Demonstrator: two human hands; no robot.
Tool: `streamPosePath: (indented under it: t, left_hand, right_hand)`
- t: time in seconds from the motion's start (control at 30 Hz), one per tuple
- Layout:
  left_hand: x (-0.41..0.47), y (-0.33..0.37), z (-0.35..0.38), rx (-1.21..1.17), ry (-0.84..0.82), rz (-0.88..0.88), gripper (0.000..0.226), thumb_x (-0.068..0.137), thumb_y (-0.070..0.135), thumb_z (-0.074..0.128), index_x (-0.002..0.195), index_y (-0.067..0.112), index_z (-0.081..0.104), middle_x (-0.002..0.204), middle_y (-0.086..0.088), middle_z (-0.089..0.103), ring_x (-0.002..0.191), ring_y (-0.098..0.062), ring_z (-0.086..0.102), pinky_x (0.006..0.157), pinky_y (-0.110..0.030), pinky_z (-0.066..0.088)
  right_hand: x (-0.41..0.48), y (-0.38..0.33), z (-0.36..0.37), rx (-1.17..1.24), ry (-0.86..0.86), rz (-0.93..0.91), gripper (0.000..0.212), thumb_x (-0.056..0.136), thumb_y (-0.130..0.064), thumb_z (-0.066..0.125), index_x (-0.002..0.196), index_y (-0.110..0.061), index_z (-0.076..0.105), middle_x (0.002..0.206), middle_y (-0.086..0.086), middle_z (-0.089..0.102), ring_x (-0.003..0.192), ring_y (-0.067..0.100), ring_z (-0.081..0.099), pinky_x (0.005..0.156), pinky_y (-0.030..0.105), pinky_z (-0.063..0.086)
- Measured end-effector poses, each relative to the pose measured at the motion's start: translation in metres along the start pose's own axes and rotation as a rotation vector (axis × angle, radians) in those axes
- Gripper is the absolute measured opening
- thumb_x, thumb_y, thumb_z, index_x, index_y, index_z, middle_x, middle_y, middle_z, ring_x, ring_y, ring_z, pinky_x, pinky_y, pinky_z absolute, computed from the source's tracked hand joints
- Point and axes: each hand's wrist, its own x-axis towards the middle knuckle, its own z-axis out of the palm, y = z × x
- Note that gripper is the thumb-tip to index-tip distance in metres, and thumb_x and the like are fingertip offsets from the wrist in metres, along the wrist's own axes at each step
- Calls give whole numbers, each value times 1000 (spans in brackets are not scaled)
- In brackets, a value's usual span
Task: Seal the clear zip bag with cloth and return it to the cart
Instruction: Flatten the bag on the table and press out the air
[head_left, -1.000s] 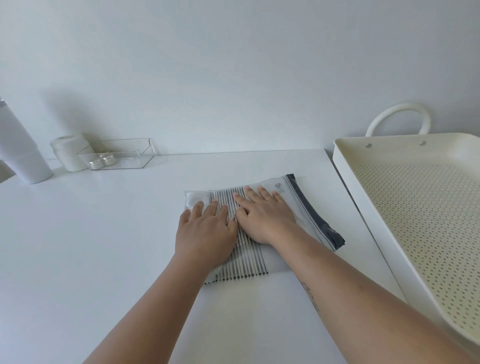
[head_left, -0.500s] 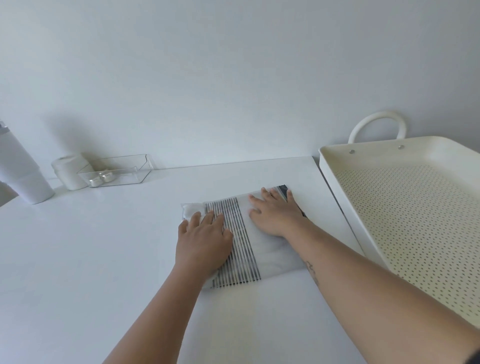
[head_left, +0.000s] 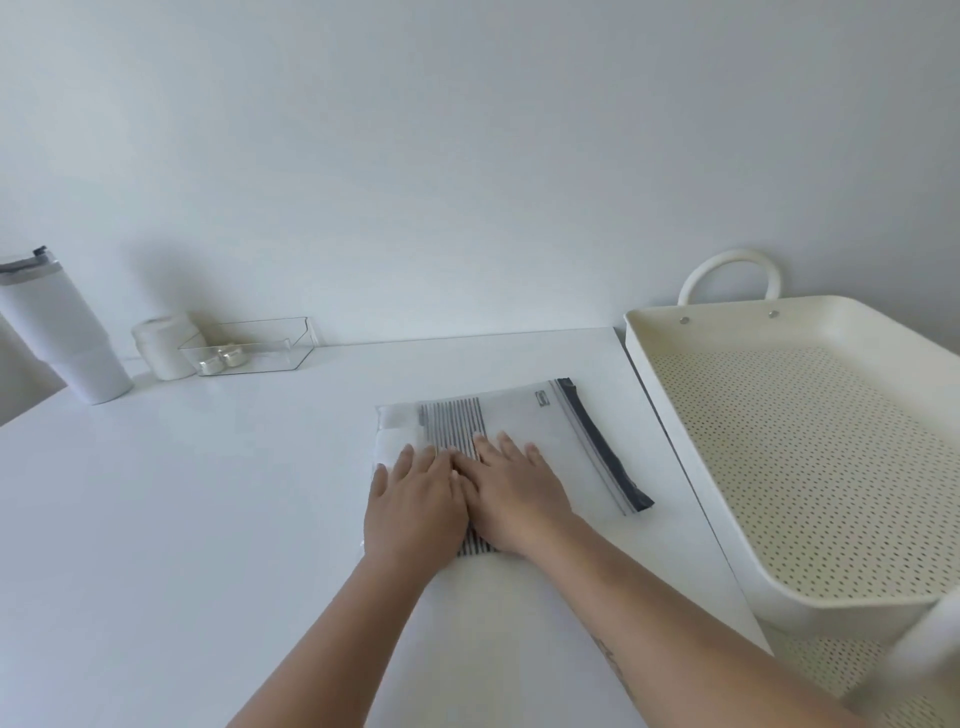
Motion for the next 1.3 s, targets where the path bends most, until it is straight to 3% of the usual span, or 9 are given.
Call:
streamPosePath:
  t: [0.1, 0.43, 0.53, 0.6, 0.7, 0.77, 0.97, 1.17, 1.3]
  left_hand:
    - [-6, -4, 10, 158, -7, 17, 53, 100, 34, 18, 148, 16, 25, 160, 0, 21, 148, -19, 11, 119, -43, 8]
    - [22, -24, 5, 235, -90, 180, 55, 98, 39, 17, 149, 20, 25, 162, 2, 15, 148, -17, 7, 119, -45, 6]
    - [49, -25, -8, 362, -187, 268, 52, 100, 34, 18, 151, 21, 19, 163, 0, 5, 149, -18, -4, 119, -49, -1]
    - [59, -18, -15, 377, -208, 251, 51, 100, 23, 23, 151, 21, 20, 163, -1, 3, 149, -19, -8, 119, -50, -3]
    - [42, 2, -16, 145, -113, 192, 41, 96, 17, 32, 136, 16, 44, 155, -4, 33, 146, -25, 16, 117, -45, 16]
    - [14, 14, -9, 1, -13, 187, 31, 94, 23, 34, 114, 14, 57, 128, -2, 57, 130, -26, 42, 105, -41, 32]
    - [-38, 33, 9, 13, -49, 87, 30, 94, 37, 24, 89, 23, 50, 117, 7, 57, 122, -16, 44, 108, -45, 19]
    - [-18, 16, -9, 134, -223, 61, 40, 98, 36, 21, 113, 17, 53, 139, 2, 46, 138, -24, 29, 112, -50, 11]
    - [-22, 11, -15, -15, -244, 206, 49, 93, 56, 38, 125, 22, 54, 137, 6, 51, 129, -19, 39, 105, -38, 31]
  right_hand:
    - [0, 13, 2, -35, 27, 107, 55, 96, -50, 11, 150, -41, 12, 164, -2, 3, 149, 24, -3, 118, 51, -5]
    - [-31, 61, -18, -45, -23, 243, 64, 95, -53, 12, 153, -28, 2, 163, 1, -7, 149, 14, -8, 120, 45, -5]
    - [-50, 58, -24, -10, -49, 216, 62, 98, -47, 17, 153, -21, 9, 163, 3, -1, 149, 15, -2, 121, 42, 2]
    - [-64, 49, -25, 43, -9, 177, 57, 99, -42, 22, 149, -16, 29, 161, 7, 19, 147, 21, 17, 119, 40, 17]
    - [-75, 48, -34, 224, 183, 154, 44, 96, -30, 33, 133, -19, 54, 128, 4, 64, 115, 28, 58, 96, 35, 46]
    - [-74, 56, -41, 241, 231, 160, 43, 96, -23, 35, 136, -21, 52, 133, 0, 61, 119, 24, 57, 96, 35, 47]
    - [-70, 69, -35, 6, 187, 49, 32, 95, -14, 37, 116, -9, 61, 126, 7, 61, 121, 25, 50, 99, 37, 40]
    - [-89, 59, -26, -105, 202, -82, 28, 94, -23, 41, 114, -27, 61, 115, -10, 61, 112, 20, 50, 91, 34, 36]
    - [-95, 58, -39, -133, 146, -125, 19, 97, -27, 45, 101, -23, 64, 103, -4, 60, 98, 23, 49, 78, 36, 41]
